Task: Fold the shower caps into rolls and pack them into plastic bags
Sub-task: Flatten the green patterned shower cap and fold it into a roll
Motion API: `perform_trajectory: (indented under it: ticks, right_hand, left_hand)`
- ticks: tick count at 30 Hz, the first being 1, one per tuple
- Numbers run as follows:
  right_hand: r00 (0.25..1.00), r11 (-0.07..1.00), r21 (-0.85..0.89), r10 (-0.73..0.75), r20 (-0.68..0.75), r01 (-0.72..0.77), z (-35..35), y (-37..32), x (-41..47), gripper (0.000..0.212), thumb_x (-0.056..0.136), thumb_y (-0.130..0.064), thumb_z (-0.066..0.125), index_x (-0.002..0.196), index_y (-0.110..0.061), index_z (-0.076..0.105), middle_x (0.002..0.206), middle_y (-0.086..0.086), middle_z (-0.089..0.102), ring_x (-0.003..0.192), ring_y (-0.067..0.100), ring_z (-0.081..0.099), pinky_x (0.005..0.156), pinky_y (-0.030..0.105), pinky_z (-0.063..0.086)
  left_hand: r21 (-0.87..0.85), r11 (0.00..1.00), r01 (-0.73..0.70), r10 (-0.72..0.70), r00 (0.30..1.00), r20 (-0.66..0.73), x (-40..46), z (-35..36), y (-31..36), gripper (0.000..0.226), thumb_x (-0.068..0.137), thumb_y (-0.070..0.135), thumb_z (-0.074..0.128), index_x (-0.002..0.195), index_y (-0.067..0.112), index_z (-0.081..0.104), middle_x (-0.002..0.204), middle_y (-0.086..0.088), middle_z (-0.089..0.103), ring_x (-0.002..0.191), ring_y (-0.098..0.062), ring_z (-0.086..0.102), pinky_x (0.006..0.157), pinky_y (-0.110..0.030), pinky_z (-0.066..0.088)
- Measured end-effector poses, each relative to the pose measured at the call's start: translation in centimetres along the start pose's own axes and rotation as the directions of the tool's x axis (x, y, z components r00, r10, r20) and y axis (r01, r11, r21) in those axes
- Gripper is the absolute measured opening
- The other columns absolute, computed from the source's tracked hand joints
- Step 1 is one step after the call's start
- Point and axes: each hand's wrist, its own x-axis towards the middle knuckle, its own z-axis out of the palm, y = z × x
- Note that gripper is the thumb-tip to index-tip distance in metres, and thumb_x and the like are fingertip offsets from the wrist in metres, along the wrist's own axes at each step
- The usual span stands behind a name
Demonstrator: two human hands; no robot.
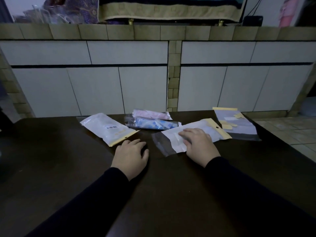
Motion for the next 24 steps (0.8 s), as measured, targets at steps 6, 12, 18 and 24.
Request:
perform_trajectory:
  ticks: [6, 12, 18, 24]
  right_hand:
    - [0.982, 0.988, 0.015, -0.153, -0.107, 0.155, 0.0, -1.5, -0.9, 0.035, 0.096, -0.03, 0.048, 0.131, -0.03, 0.054, 0.14, -0.008, 0.048, 0.132, 0.012, 0.037, 0.109, 0.038, 0.029]
    - [0.928, 0.921, 0.127, -0.359, -0.1, 0.369, 0.1, -7.9, -3.1, 0.033, 0.091, -0.034, 0.056, 0.124, -0.031, 0.06, 0.124, -0.011, 0.056, 0.119, 0.008, 0.045, 0.103, 0.031, 0.034]
    - [0.856, 0.823, 0.238, -0.504, -0.116, 0.516, 1.1, -18.3, -2.4, 0.028, 0.086, -0.025, 0.06, 0.113, -0.023, 0.067, 0.114, -0.003, 0.061, 0.111, 0.019, 0.053, 0.099, 0.04, 0.041]
    - [0.762, 0.693, 0.383, -0.645, -0.049, 0.611, 2.8, -32.2, -1.9, 0.052, 0.085, -0.036, 0.063, 0.135, -0.031, 0.048, 0.136, -0.003, 0.045, 0.126, 0.019, 0.042, 0.106, 0.041, 0.037]
  left_hand:
    - [-0.073, 0.997, -0.025, 0.025, 1.0, -0.005, -0.1, -0.5, 0.0, 0.037, 0.096, 0.04, 0.043, 0.127, 0.026, 0.057, 0.134, 0.005, 0.054, 0.121, -0.017, 0.047, 0.101, -0.036, 0.039]
    - [-0.195, 0.981, -0.022, -0.013, 0.984, -0.177, -3.5, -3.7, -2.4, 0.023, 0.091, 0.037, 0.054, 0.105, 0.024, 0.068, 0.096, 0.005, 0.07, 0.088, -0.011, 0.062, 0.077, -0.026, 0.048]
    - [-0.035, 0.998, 0.049, -0.059, 0.887, -0.458, -10.1, -8.3, -9.6, 0.018, 0.086, 0.036, 0.057, 0.087, 0.023, 0.07, 0.085, 0.007, 0.068, 0.079, -0.015, 0.059, 0.066, -0.031, 0.048]
    - [0.103, 0.882, 0.461, -0.3, 0.715, -0.631, -16.0, -13.6, -17.9, 0.045, 0.078, 0.044, 0.064, 0.118, 0.027, 0.059, 0.132, -0.005, 0.049, 0.122, -0.031, 0.041, 0.09, -0.047, 0.036]
